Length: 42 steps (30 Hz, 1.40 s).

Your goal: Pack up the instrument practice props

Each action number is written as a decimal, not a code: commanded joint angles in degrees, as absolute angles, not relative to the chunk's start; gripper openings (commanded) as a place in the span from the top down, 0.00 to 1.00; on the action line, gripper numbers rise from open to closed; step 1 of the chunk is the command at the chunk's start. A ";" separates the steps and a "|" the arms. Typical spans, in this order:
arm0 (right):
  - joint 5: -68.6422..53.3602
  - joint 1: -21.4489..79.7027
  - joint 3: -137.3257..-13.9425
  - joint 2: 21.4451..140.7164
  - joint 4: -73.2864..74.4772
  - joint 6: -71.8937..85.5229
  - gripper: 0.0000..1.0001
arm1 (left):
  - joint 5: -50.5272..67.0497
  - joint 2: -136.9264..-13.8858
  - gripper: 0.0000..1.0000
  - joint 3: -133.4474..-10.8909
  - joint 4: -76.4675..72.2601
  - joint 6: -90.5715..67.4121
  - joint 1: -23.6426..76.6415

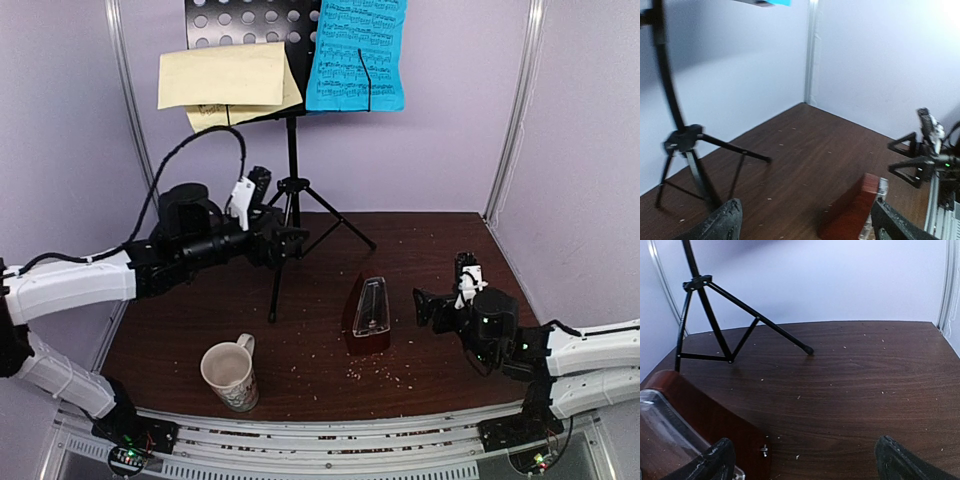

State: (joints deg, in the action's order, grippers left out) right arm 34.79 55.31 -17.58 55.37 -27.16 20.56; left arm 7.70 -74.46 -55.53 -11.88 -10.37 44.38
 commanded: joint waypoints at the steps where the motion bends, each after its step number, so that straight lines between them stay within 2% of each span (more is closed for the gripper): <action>1: 25.34 48.13 -17.41 58.09 -26.50 26.02 0.00 | 18.51 -84.71 0.05 -57.69 -24.16 -10.19 48.77; 5: 20.25 44.33 -15.64 59.65 -31.71 27.75 0.00 | 29.15 -94.05 0.03 -64.18 -24.98 -9.30 50.09; 20: 18.71 43.55 -12.05 61.79 -38.35 30.44 0.00 | 38.78 -111.48 0.02 -81.90 -19.14 -5.50 50.47; 31: 19.90 43.27 -9.82 59.55 -38.70 31.11 0.00 | 33.55 -113.85 0.02 -83.45 -10.99 -0.41 51.67; 34: 20.02 43.19 -9.76 59.54 -38.89 31.29 0.00 | 33.67 -113.71 0.06 -82.60 -10.95 -0.01 51.84; 42: 20.19 43.07 -9.82 60.30 -39.32 31.47 0.00 | 32.63 -113.62 0.32 -81.63 -10.02 0.92 52.14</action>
State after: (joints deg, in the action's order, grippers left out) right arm 19.07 43.57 -10.20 60.23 -37.93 30.59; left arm 34.02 -113.71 -82.72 -9.30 -0.56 51.83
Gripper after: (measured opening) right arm 1.000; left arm 0.723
